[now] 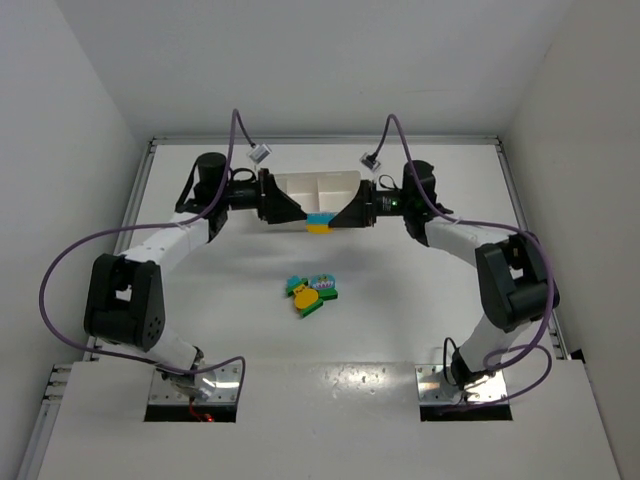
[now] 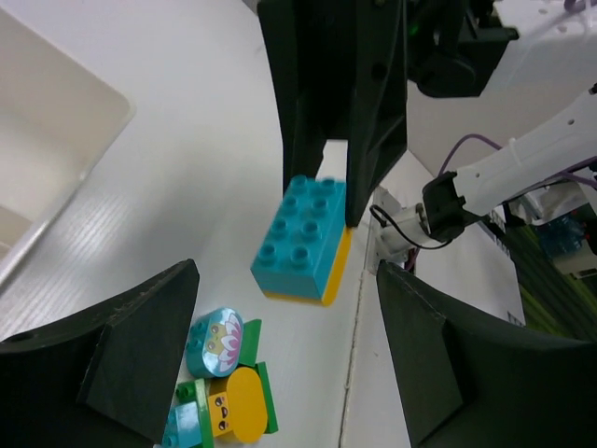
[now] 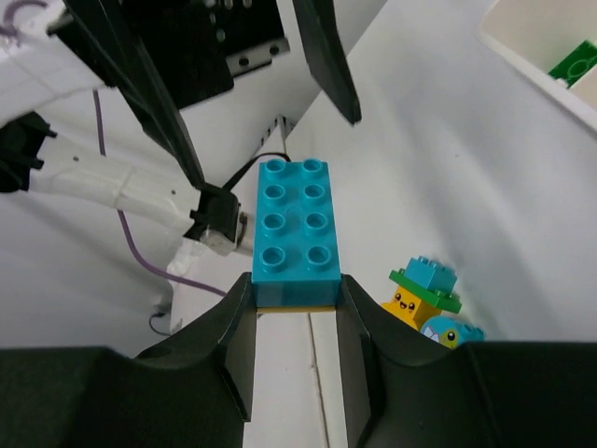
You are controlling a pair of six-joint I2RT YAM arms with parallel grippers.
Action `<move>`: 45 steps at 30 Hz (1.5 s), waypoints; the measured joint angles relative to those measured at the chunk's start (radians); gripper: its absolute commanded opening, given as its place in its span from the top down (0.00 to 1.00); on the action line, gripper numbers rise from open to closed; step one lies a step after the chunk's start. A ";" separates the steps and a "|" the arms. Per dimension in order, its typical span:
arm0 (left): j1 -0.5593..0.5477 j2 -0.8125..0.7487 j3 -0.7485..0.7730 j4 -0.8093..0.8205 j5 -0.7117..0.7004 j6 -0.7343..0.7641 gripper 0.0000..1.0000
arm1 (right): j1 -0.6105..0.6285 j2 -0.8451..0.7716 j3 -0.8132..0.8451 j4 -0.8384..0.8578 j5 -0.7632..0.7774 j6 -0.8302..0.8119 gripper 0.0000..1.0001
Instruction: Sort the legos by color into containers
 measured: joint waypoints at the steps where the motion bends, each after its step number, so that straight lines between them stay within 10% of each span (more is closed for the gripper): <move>1: 0.003 0.001 0.011 -0.003 0.003 0.001 0.17 | 0.006 -0.001 0.000 -0.013 -0.005 -0.015 1.00; 20: -0.039 0.066 0.126 -0.225 0.076 0.164 0.20 | 0.071 -0.005 0.093 -0.110 -0.046 -0.142 1.00; 29: -0.044 0.071 0.140 -0.258 0.165 0.184 0.88 | 0.077 -0.001 0.096 -0.148 -0.040 -0.189 1.00; 37: -0.050 0.078 0.141 -0.273 0.182 0.188 1.00 | 0.080 0.000 0.098 -0.176 -0.042 -0.215 0.99; 38: -0.050 0.077 0.141 -0.274 0.181 0.188 1.00 | 0.080 0.000 0.099 -0.181 -0.042 -0.216 0.73; 41: -0.050 0.078 0.143 -0.274 0.179 0.188 1.00 | 0.080 0.000 0.106 -0.196 -0.041 -0.219 0.43; 45: -0.050 0.078 0.158 -0.276 0.175 0.188 1.00 | 0.080 0.000 0.110 -0.212 -0.041 -0.218 0.36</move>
